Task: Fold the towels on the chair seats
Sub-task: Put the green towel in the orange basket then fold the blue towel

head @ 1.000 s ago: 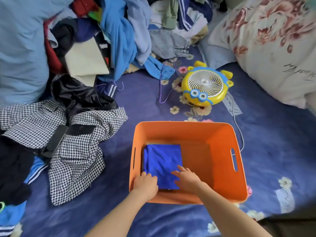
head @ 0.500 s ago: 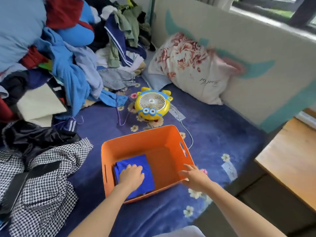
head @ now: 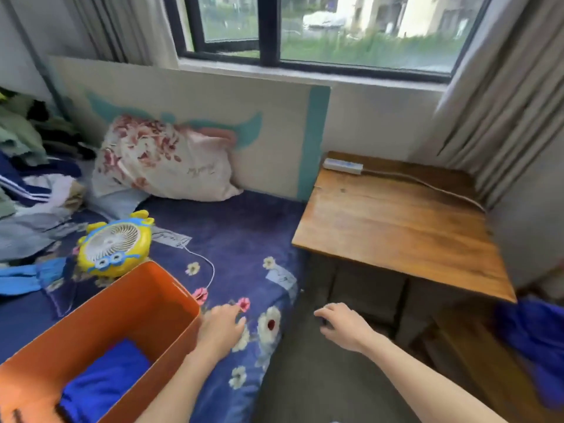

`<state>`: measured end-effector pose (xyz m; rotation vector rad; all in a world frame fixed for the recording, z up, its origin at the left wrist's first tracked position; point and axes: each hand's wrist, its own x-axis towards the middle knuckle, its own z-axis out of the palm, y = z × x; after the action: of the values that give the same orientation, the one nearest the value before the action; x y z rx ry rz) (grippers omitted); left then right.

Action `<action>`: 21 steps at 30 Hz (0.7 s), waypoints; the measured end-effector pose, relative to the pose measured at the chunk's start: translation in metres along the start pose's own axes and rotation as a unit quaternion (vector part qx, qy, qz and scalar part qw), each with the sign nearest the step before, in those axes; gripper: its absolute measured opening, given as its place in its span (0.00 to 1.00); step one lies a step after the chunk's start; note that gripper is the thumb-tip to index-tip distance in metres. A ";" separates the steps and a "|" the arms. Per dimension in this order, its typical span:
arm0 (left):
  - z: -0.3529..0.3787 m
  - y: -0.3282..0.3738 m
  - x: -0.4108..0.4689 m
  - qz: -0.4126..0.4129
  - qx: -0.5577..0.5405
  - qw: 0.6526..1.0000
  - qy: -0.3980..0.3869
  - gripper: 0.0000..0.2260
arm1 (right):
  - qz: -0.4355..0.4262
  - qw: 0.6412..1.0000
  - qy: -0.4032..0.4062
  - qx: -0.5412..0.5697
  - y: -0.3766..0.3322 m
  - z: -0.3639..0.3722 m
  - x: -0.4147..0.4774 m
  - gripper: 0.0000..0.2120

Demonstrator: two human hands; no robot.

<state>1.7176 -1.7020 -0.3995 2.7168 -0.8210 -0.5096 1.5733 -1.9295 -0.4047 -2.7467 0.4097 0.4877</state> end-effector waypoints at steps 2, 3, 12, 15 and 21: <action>0.014 0.046 -0.001 0.033 0.010 0.999 -0.021 0.23 | 0.044 0.999 0.001 0.030 0.041 0.005 -0.033 0.22; 0.022 0.070 -0.001 0.057 0.015 0.998 -0.036 0.28 | 0.068 0.997 0.006 0.043 0.063 0.007 -0.050 0.22; 0.095 0.265 0.018 0.250 0.043 0.964 -0.074 0.14 | 0.269 0.945 0.110 0.150 0.213 0.015 -0.196 0.22; 0.113 0.319 0.023 0.314 0.053 0.944 -0.093 0.13 | 0.324 0.919 0.137 0.176 0.241 0.022 -0.230 0.22; 0.147 0.402 0.049 0.414 0.069 0.896 -0.146 0.13 | 0.412 0.875 0.142 0.212 0.286 0.039 -0.270 0.22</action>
<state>1.5024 -2.0753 -0.4088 2.1011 -2.0027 -0.6600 1.2247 -2.1151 -0.4124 -2.0998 1.5772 0.1316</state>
